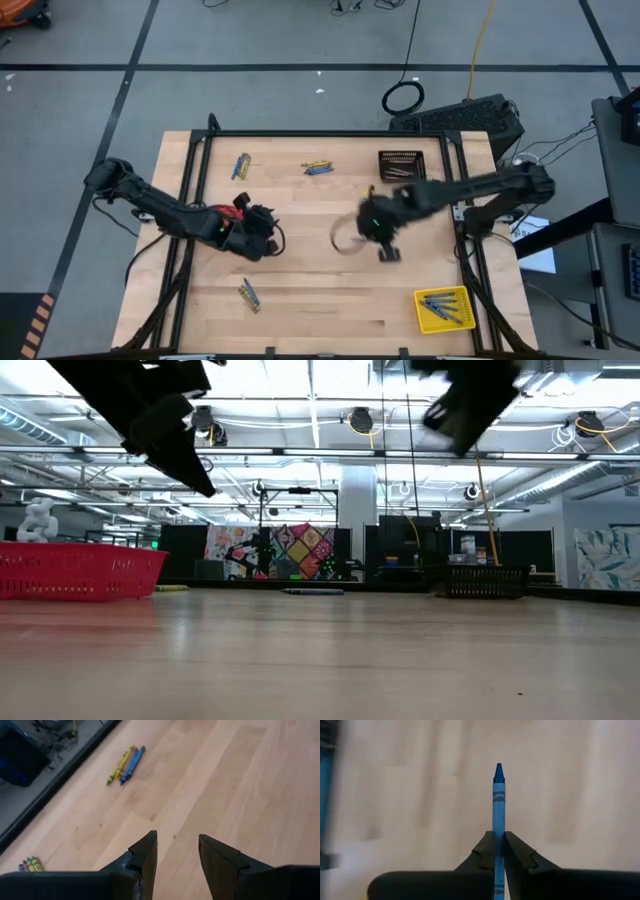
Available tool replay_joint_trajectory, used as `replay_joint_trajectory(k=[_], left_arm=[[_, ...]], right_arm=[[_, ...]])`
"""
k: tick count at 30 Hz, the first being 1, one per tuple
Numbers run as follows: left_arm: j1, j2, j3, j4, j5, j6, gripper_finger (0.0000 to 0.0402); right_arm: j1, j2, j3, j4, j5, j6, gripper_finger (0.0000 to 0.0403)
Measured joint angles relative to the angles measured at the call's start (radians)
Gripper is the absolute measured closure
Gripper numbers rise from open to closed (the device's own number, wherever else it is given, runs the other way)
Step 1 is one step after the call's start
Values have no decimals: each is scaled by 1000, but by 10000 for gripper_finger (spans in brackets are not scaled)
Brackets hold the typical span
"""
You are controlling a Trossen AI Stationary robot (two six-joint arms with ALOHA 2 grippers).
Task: Sort crayons
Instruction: Put the blue crayon into the yellow bin
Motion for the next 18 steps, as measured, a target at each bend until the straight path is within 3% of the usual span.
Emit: replay_joint_trajectory(k=[6,12,15,18], left_arm=[[-75,0,0,11,-109,-36,255],[-125,0,0,53,-212,-35,255],[-135,0,0,59,-227,-35,255],[-140,0,0,60,-232,-35,255]], right_arm=[[354,-102,0,-104,107,467,402],[678,-57,0,-175,134,879,402],[771,5,-1,-226,133,1001,399],[829,70,-1,-246,132,1012,398]])
